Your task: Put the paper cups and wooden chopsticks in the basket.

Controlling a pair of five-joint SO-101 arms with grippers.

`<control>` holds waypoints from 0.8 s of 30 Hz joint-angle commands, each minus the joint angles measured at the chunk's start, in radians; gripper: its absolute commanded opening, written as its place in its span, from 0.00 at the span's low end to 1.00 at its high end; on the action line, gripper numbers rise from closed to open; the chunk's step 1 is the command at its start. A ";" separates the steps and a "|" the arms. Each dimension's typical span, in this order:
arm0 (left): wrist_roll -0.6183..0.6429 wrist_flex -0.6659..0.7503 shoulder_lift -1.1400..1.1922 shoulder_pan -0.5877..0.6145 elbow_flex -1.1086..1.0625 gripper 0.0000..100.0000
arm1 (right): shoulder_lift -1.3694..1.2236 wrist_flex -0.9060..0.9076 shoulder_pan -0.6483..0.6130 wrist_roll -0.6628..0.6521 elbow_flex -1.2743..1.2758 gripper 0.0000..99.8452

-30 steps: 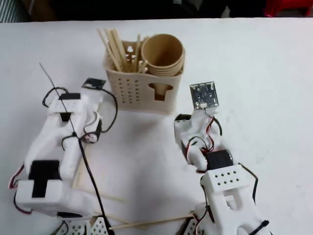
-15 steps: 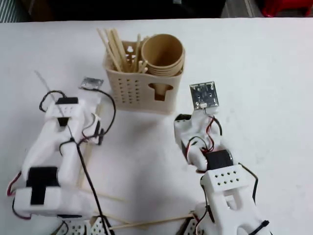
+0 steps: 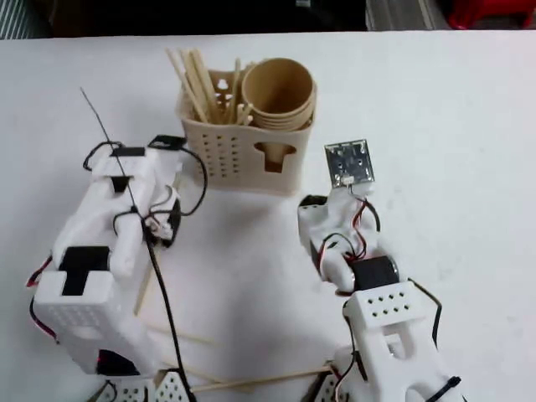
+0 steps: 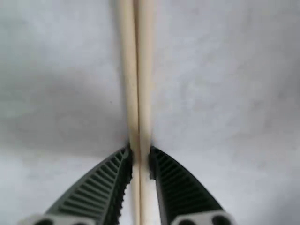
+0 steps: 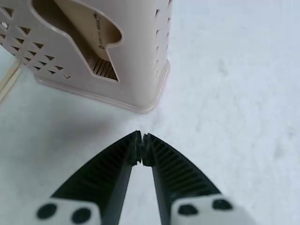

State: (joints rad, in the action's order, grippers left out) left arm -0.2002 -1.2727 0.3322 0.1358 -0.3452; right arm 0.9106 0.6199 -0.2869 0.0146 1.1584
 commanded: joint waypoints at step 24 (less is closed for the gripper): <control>0.003 -0.087 -1.024 0.004 -0.063 0.02 | 0.022 -0.008 0.010 0.000 -0.008 0.02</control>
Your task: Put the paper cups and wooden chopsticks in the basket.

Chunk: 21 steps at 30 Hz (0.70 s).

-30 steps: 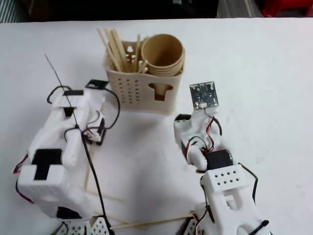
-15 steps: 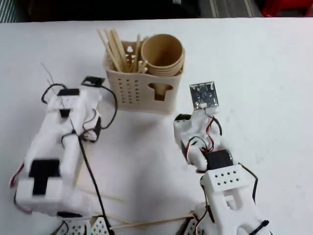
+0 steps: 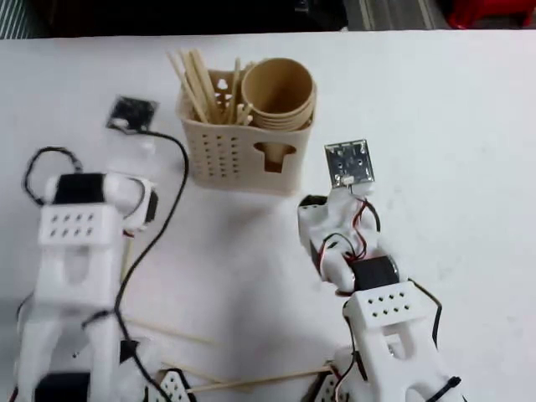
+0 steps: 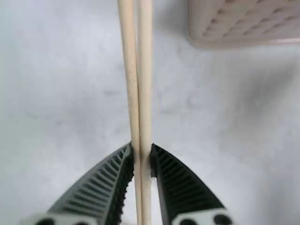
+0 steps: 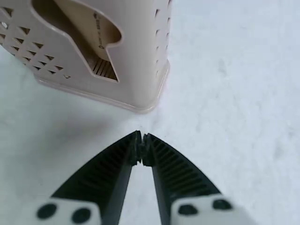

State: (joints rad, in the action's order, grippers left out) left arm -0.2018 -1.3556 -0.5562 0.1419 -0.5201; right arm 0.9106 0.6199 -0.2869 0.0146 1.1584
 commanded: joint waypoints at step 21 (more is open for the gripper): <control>0.265 0.847 -0.013 -0.297 0.313 0.02 | 0.022 -0.008 0.010 0.000 -0.008 0.02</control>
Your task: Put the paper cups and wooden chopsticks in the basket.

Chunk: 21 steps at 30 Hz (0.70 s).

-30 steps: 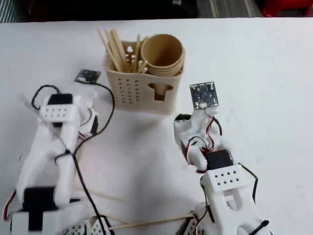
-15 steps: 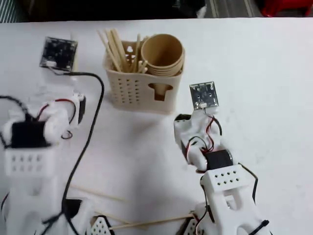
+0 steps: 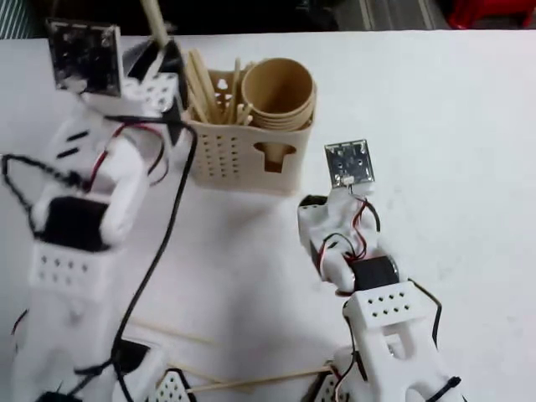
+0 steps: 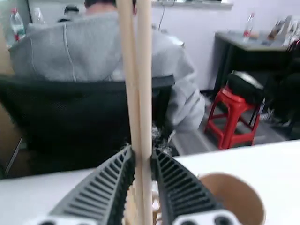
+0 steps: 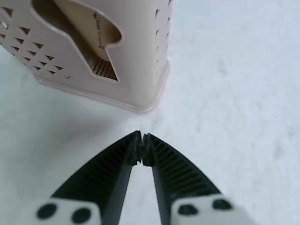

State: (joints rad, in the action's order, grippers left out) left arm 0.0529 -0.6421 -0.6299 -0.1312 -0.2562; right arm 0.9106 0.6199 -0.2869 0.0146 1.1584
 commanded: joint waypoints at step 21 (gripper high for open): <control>-0.043 -0.199 0.191 -0.012 0.157 0.22 | 0.022 -0.016 0.051 0.000 -0.011 0.02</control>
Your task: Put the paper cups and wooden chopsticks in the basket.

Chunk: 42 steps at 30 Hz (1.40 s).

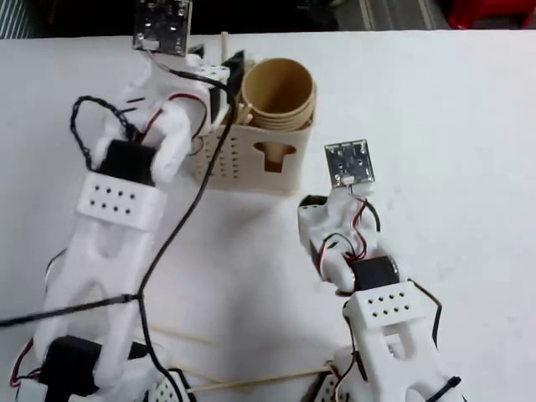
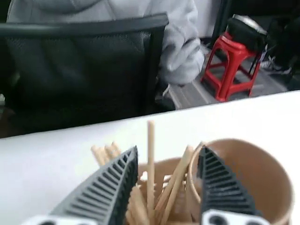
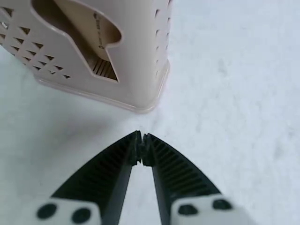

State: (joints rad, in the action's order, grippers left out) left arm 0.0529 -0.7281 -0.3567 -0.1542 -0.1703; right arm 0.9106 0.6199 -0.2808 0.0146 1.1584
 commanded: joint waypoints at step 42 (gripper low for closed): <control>-0.885 -0.825 -0.653 -0.257 -0.845 0.22 | 0.022 -0.059 0.137 0.002 -0.012 0.02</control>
State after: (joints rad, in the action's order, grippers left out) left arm -0.8753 -1.6042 -0.9904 -0.3890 -0.9851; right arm 0.9091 0.5769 -0.1473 0.0146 1.1584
